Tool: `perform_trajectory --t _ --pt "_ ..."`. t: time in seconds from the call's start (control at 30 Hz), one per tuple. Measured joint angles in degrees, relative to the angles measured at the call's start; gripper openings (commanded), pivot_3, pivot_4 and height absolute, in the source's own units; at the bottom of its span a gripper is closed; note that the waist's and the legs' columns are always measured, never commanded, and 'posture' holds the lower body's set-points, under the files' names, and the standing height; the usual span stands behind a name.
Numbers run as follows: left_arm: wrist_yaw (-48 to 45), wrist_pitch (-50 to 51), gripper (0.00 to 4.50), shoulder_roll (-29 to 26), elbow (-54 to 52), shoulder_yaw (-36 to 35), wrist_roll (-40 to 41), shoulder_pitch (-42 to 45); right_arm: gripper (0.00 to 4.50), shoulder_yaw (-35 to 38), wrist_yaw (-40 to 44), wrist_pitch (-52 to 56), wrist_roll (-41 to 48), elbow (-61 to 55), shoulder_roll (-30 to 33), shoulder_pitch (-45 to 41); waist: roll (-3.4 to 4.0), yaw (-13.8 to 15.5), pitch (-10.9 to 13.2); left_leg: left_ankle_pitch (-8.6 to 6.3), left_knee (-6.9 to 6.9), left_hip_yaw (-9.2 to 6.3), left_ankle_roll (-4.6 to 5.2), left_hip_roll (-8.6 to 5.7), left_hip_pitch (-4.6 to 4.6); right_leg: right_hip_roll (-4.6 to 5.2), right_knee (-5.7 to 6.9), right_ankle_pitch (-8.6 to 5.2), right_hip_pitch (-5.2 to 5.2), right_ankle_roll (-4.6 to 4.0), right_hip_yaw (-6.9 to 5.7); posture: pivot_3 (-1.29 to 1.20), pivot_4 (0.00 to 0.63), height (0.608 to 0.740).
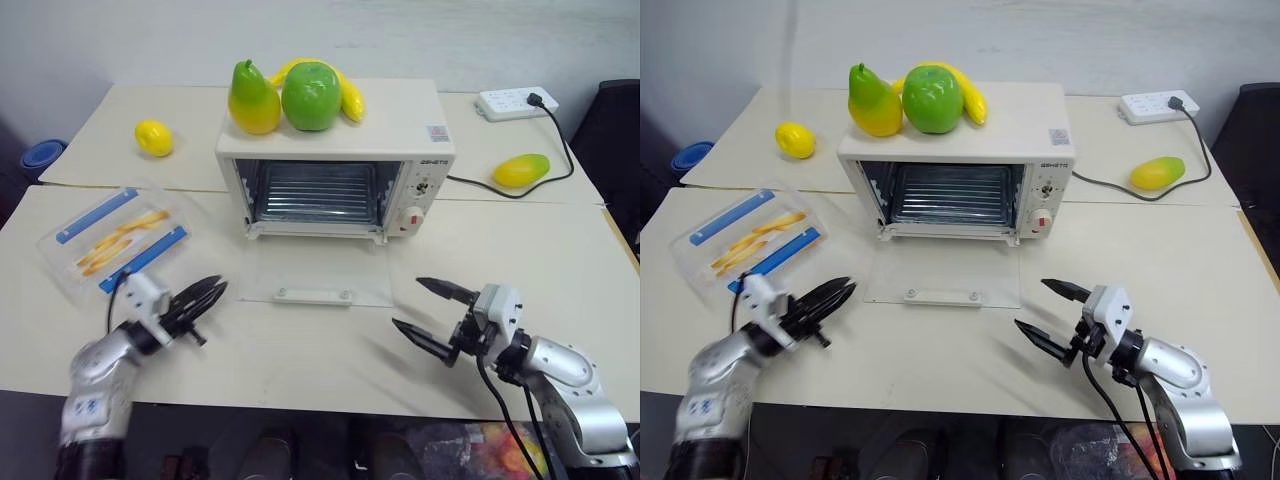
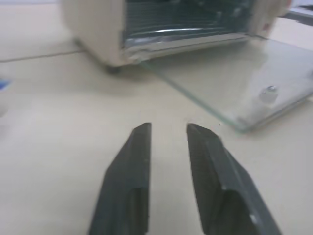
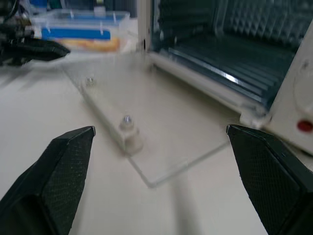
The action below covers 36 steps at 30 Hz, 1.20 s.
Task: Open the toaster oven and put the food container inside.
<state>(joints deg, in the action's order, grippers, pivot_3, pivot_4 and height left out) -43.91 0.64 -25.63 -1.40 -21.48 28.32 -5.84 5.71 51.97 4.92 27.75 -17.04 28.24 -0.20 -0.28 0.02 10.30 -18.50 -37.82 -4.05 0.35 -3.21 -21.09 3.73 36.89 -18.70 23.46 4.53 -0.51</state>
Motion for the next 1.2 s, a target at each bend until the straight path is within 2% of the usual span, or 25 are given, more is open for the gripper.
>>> perform_trajectory --t 0.03,0.13,0.23,0.27,0.3,0.43,0.53,0.63,0.8,0.97,1.07,1.2 --pt "1.07 0.58 2.26 0.51 -0.94 -0.93 1.08 -1.18 4.5 -0.32 0.14 -0.05 0.51 0.3 -0.33 -0.63 0.0 0.2 0.0 0.0 0.0 -0.01 0.01 -0.01 -0.01 0.01 -0.02 0.0 -0.01 0.0 -0.01 0.0 0.15 0.74" --pt "12.05 5.66 3.14 7.41 -10.8 -10.2 10.92 -9.3 4.5 -1.5 1.1 -0.07 3.03 1.79 -4.11 -5.7 -0.11 -0.29 0.0 -0.13 -0.02 0.04 0.11 0.02 -0.03 0.0 -0.08 0.0 -0.01 0.0 0.08 0.0 0.15 0.74" --pt "20.96 9.69 4.11 10.67 -15.55 -17.68 17.47 -16.26 4.5 -3.01 2.99 -2.41 3.0 2.04 -4.96 -8.72 -0.11 -0.04 -0.01 -0.16 -0.02 0.05 0.1 0.03 -0.02 -0.05 -0.15 0.0 -0.02 0.0 0.07 0.0 0.15 0.74" --pt "23.79 11.07 4.37 11.62 -15.72 -19.96 19.51 -17.79 4.5 -3.64 4.24 -4.4 2.34 2.42 -5.08 -9.38 -0.12 -0.01 -0.01 -0.16 -0.02 0.05 0.11 0.03 -0.02 -0.06 -0.18 0.0 -0.03 0.0 0.07 0.0 0.15 0.74" --pt "27.25 12.96 4.44 12.31 -15.26 -22.73 22.2 -19.45 4.5 -4.72 5.62 -7.02 1.2 2.89 -5.25 -10.4 -0.13 0.04 -0.02 -0.16 -0.04 0.05 0.11 0.03 -0.01 -0.07 -0.17 0.0 -0.06 0.0 0.07 0.0 0.15 0.74" --pt "34.26 16.86 4.44 10.97 -12.95 -28.51 28.92 -19.18 4.5 -7.17 8.22 -11.42 -0.33 3.41 -5.76 -11.68 -0.26 1.06 -0.09 -0.17 -0.14 0.01 0.13 0.03 0.01 -0.07 -0.13 0.0 -0.13 0.01 0.04 0.0 0.15 0.74" --pt "40.35 21.4 4.44 2.81 -8.89 -31.72 32.36 -13.81 4.5 -8.22 9.32 -12.17 -0.33 3.94 -5.77 -11.76 -0.45 1.6 -0.21 -0.16 -0.16 -0.13 0.08 0.03 -0.02 -0.09 -0.06 -0.01 -0.11 -0.02 -0.04 0.0 0.15 0.74" --pt "43.82 28.41 4.44 -7.26 -5.92 -31.96 36.47 -6.4 4.5 -8.13 9.45 -12.37 -0.3 4.06 -5.74 -11.71 -0.53 1.5 -0.25 -0.17 -0.17 -0.13 0.06 0.01 -0.01 -0.08 -0.04 0.0 -0.1 -0.02 -0.02 0.0 0.15 0.74" --pt "50.13 41.94 4.44 -21.96 5.63 -26.3 36.12 6.87 4.5 -7.63 8.72 -12.56 -0.78 4.38 -5.69 -10.6 -0.46 0.52 -0.25 -0.19 -0.07 -0.02 0.0 0.01 0.02 -0.16 0.08 -0.02 0.07 -0.05 0.09 0.0 0.15 0.74" --pt "51.96 51.36 4.44 -26.91 19.28 -18.41 30.8 19.24 4.5 -7.63 7.2 -12.97 -1.74 4.79 -5.9 -10.03 -0.49 -0.32 -0.25 -0.17 -0.04 -0.01 -0.05 0.0 0.0 -0.23 0.18 -0.02 0.23 -0.06 0.19 0.0 0.15 0.74" --pt "50.25 55.13 3.8 -28.16 23.38 -14.65 27.8 24.57 4.5 -7.64 6.04 -13.56 -2.08 4.79 -6.17 -9.96 -0.49 -0.36 -0.26 -0.17 -0.04 0.01 -0.06 -0.02 0.0 -0.22 0.19 -0.02 0.24 -0.06 0.25 0.0 0.15 0.74" --pt "48.37 57.03 2.59 -28.31 25.91 -12.92 24.4 27.73 4.5 -7.64 4.88 -13.95 -3.02 4.81 -6.2 -9.8 -0.49 -0.37 -0.26 -0.17 -0.05 0.01 -0.08 -0.01 -0.01 -0.22 0.21 -0.02 0.27 -0.06 0.26 0.0 0.15 0.74"
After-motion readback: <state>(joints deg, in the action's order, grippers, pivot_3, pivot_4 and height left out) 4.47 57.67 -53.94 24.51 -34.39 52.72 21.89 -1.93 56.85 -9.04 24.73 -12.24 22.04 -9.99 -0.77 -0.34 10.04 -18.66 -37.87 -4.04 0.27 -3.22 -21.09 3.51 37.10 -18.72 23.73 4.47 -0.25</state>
